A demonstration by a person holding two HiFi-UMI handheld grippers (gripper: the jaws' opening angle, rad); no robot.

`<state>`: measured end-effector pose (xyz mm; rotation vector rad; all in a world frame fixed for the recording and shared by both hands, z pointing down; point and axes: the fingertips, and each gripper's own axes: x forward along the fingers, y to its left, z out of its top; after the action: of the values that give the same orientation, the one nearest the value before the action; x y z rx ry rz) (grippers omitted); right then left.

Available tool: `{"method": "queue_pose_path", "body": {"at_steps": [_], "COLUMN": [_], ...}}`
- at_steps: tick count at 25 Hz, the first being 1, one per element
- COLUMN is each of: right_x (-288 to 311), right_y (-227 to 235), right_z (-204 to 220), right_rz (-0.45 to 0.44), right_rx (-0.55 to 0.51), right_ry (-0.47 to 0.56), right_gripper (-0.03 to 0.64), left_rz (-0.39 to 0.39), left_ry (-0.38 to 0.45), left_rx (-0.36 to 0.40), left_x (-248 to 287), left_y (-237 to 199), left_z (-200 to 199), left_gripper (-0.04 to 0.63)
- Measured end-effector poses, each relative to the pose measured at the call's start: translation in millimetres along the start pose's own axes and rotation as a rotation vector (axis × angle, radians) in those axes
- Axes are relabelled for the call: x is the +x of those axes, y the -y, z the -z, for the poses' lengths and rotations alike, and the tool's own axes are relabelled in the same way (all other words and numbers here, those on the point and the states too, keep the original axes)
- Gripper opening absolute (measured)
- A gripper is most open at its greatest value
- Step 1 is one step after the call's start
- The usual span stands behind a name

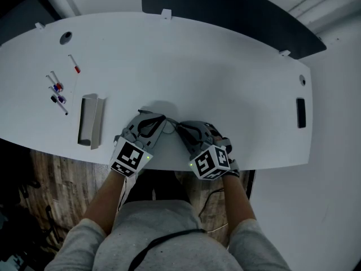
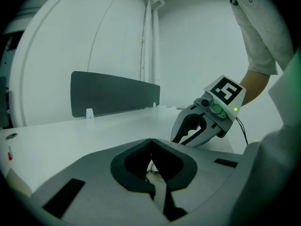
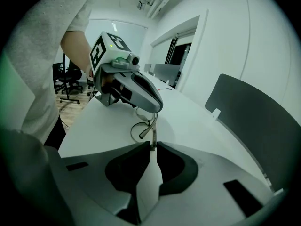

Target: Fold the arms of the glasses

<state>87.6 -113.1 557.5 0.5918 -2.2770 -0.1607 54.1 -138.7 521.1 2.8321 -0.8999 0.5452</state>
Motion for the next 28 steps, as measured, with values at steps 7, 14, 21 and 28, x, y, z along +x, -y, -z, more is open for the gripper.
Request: {"method": "queue_pose_path", "body": {"at_steps": [7,14,21,28], "right_x": [-3,-11,-18,-24], "right_y": [-3,1,5,5], "right_z": [5,2,2,1], "right_rz": [0.007,0.029,0.044,0.049], "right_rx": [0.012,0.042,0.047,0.098], "right_ry": [-0.008,0.006,0.004,0.006], "right_gripper": [0.040,0.040,0.040,0.040], "left_rz": [-0.025,-0.033,-0.037,-0.076], "left_ry": [0.008,0.040,0.102,0.113], "left_rx": [-0.030,-0.062,-0.084,-0.105], "left_x": [-3,-8,-20,-35], "left_y": [-7,-9,-12,-22], "left_z": [3,-1,-11,-11], "left_gripper": [0.015,0.015,0.015,0.015]}}
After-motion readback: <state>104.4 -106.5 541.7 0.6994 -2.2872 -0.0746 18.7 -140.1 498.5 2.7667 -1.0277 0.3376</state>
